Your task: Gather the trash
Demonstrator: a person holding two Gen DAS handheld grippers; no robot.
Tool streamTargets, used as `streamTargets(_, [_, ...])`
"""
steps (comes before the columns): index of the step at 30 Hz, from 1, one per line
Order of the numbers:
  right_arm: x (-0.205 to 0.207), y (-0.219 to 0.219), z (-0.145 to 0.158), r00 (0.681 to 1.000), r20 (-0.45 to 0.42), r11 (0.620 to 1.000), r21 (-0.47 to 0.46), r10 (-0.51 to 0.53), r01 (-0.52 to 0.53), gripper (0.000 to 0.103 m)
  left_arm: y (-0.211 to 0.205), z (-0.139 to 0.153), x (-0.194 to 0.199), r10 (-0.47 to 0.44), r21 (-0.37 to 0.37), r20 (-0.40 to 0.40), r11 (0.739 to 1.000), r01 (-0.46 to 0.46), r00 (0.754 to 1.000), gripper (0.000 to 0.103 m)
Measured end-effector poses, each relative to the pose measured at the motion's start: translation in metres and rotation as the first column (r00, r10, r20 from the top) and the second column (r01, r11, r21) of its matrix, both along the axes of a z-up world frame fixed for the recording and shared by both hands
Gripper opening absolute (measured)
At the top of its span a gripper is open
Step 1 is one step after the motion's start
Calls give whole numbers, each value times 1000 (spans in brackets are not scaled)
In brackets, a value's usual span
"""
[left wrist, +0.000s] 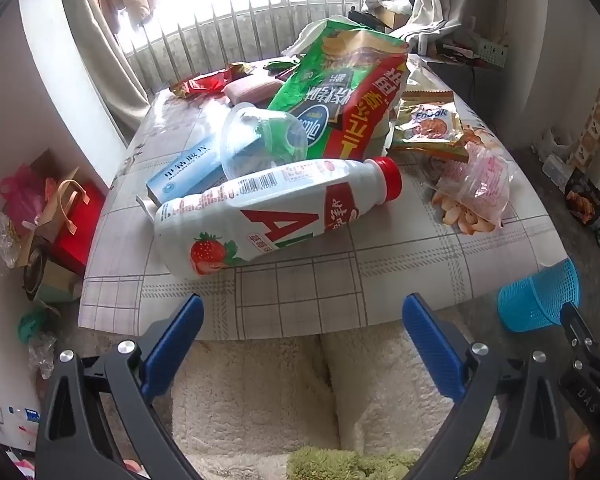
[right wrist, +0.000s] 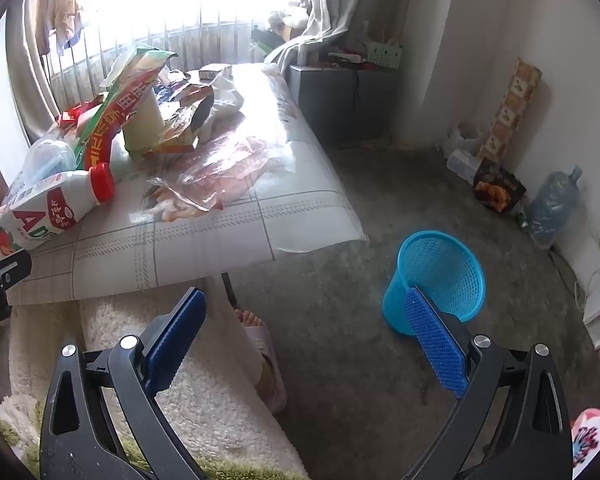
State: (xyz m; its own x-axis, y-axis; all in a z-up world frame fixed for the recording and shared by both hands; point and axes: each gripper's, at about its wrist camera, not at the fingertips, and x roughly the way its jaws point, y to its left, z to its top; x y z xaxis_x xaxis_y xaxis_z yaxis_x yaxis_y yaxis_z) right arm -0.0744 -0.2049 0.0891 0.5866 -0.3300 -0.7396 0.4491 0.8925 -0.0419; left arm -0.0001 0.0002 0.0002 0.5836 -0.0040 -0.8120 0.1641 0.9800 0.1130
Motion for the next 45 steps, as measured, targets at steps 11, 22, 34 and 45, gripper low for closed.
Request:
streamTargets(11, [3,3,3,1000,0,1000,1,4,-4,95,8,0,4,1,-17,-18,1000,-1,1000,97])
streamTargets(22, [8,9,1,1000,-1,1000,0,15,-15,95,9,-2,5,15,-25,-23,1000,-15,1000,97])
streamTargets(34, [7,9,1,1000,0,1000,-1,16,-16,95,10,-3,5,15,-26,-23,1000,-16,1000,97])
streamTargets(45, [7,9,1,1000,1,1000,5,17,-17,95,13,-5,6,17,-25,-24,1000,-18,1000,97])
